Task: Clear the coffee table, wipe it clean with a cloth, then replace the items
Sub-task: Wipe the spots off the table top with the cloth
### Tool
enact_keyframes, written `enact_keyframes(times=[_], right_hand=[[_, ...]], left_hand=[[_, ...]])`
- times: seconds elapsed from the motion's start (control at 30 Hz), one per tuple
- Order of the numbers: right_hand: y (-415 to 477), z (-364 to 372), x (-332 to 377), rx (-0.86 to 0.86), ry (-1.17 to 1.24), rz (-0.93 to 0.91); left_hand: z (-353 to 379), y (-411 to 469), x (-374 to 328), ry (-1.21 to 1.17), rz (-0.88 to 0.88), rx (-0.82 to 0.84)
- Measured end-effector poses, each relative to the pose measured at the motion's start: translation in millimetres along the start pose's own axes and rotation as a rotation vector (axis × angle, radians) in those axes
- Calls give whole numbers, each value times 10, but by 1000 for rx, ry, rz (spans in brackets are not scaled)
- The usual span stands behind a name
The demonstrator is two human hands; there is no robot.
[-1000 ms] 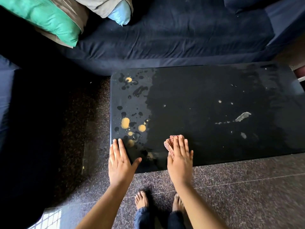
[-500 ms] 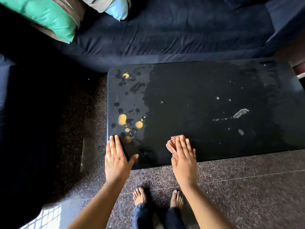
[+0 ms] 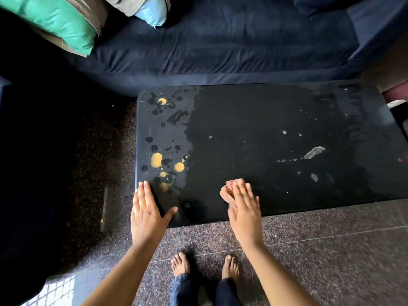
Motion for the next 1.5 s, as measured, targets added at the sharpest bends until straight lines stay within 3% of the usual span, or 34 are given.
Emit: enact_keyframes(times=[0.1,0.17,0.33,0.4,0.53,0.67,0.73,0.83,1.03,1.13,1.3,1.5], right_hand=[[80,-81,-86,-96,16,180],[51,-24,154,-125,23,196],[-150,222,978,-21,202,-121],[-117,155,963,20,416,-73],[101,-260,91,-49,603,175],[345,-778,-1080,-171,367,395],[396,-842,-1251,-183,264,417],[347,-595,-917,-161,276,328],[5,79,610,-121,432,69],[-91,294,1180,-41,485,37],[-28,303,1344,115,853,266],[350,-31,1022,120,1111,533]], left_hand=[[8,-1,5,-2,-10,16],[3,8,-5,4,-11,18],[-14,18,-33,7,-24,23],[-12,25,-40,16,-27,26],[-19,32,-38,44,-26,47],[-6,28,-21,41,-32,48],[-3,22,-16,39,-29,43],[-8,23,-22,29,-28,37],[-41,31,-14,15,-26,15],[-26,41,-3,-5,-26,14],[-122,70,45,-49,-54,20],[-457,319,160,-244,-63,-2]])
Point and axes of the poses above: each hand's wrist, its own y-axis towards the middle knuckle, its own z-axis out of the palm, x = y × z, the point moved 7 cm from there along y, towards the middle knuckle, and after that the axes turned 8 degrees about z, right-handed, at the moved point
